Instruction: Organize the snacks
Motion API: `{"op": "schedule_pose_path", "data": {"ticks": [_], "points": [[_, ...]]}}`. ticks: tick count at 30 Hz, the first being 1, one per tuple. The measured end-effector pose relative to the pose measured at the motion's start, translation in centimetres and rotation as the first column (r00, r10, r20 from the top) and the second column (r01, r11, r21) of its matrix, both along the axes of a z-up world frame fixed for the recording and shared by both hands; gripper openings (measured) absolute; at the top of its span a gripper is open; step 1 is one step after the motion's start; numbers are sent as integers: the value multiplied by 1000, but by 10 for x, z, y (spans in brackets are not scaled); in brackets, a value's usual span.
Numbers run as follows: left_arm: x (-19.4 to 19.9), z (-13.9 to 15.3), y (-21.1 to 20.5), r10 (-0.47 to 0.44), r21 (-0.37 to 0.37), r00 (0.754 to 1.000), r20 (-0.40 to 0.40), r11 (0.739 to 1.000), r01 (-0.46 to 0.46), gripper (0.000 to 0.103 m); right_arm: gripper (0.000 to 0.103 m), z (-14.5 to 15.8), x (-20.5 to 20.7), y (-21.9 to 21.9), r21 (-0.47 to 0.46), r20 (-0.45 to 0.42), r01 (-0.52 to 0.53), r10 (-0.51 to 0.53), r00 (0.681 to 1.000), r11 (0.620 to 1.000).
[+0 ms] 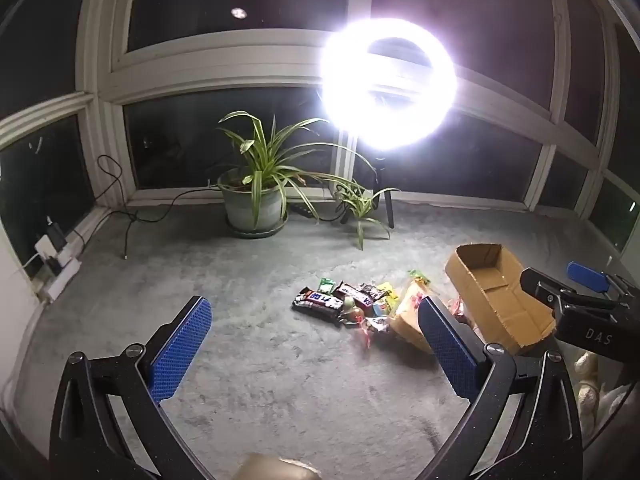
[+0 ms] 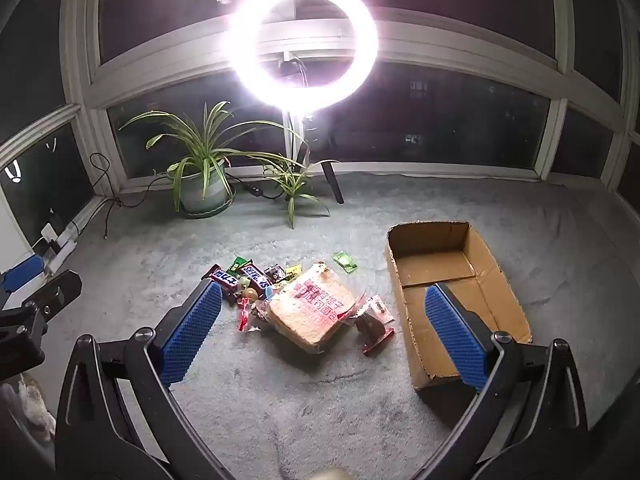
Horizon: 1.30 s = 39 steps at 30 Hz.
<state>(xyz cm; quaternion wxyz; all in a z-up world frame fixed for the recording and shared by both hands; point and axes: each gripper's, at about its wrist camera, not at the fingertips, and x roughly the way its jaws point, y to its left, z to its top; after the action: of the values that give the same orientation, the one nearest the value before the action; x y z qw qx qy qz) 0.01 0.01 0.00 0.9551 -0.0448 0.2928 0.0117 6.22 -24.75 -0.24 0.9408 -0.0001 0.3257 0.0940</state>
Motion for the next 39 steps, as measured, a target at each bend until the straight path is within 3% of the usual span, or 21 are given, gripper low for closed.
{"op": "schedule_pose_path", "data": {"ticks": [6,11,39], "points": [[-1,0,8,-5,-27,1000,2,1000,5,102,103,1,-2,0,0,10,6,-6,1000,1000],[-2,-3,0,0,4,1000,-2,1000,0,102,103,4,-3,3,6,3,1,-1,1000,1000],[4,-2,-2,-5,-2,1000,-12,1000,5,102,103,0,1,3,13,-10,7,-7,1000,1000]]}}
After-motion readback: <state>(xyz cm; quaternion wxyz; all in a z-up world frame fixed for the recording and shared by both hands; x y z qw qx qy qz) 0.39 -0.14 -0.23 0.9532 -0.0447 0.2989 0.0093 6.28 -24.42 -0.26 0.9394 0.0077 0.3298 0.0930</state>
